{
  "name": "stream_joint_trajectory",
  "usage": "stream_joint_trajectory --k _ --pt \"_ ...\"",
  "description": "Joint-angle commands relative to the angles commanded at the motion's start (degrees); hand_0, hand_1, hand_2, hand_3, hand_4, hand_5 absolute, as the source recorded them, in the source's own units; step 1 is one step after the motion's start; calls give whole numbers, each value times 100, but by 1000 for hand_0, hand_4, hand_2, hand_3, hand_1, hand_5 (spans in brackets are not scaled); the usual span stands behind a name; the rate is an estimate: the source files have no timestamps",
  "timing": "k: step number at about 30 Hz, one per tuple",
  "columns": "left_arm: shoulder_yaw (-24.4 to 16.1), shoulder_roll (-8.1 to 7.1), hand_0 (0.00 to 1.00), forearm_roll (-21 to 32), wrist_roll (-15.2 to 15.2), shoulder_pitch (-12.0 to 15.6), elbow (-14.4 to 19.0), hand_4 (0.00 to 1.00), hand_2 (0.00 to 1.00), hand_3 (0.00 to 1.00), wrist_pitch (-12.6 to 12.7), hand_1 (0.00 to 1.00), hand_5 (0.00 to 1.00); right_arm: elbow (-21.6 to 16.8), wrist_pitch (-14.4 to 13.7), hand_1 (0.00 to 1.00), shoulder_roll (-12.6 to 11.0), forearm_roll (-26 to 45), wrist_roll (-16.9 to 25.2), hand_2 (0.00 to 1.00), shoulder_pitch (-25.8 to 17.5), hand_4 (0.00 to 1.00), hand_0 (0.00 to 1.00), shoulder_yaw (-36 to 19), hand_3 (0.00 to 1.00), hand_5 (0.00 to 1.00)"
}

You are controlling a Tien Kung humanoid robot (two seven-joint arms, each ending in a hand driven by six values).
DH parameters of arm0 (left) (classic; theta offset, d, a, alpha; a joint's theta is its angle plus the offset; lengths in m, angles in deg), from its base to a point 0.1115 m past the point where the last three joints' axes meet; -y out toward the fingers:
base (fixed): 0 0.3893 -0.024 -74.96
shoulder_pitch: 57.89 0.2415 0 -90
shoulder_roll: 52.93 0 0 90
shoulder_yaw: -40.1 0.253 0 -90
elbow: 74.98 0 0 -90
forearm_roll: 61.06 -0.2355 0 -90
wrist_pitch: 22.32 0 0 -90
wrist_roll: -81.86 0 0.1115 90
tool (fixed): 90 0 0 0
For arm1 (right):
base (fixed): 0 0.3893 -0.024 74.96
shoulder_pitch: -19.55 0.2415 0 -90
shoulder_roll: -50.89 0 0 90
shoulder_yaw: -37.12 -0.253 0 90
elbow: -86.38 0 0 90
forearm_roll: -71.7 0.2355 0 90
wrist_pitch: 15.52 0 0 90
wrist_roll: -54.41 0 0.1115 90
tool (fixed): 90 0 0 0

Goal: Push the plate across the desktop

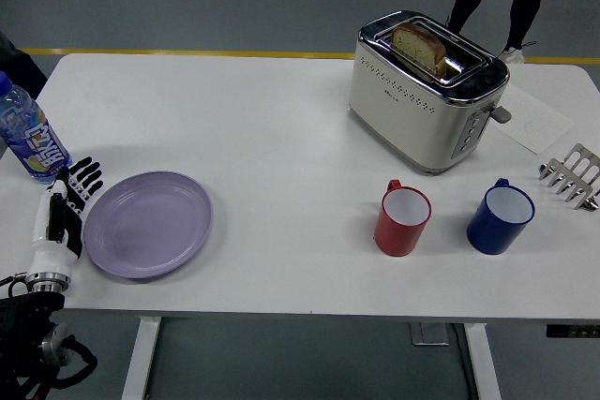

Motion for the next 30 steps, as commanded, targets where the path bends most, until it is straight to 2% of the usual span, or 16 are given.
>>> stream_joint_trajectory --k 17,30 --pt "179 187 765 103 0 -186 -84 445 757 707 58 777 998 0 12 771 0 10 -4 821 19 532 753 66 722 402" --pt "419 487 765 241 0 -409 -220 442 756 704 104 776 998 0 29 770 -12 13 -11 819 45 531 752 150 721 401"
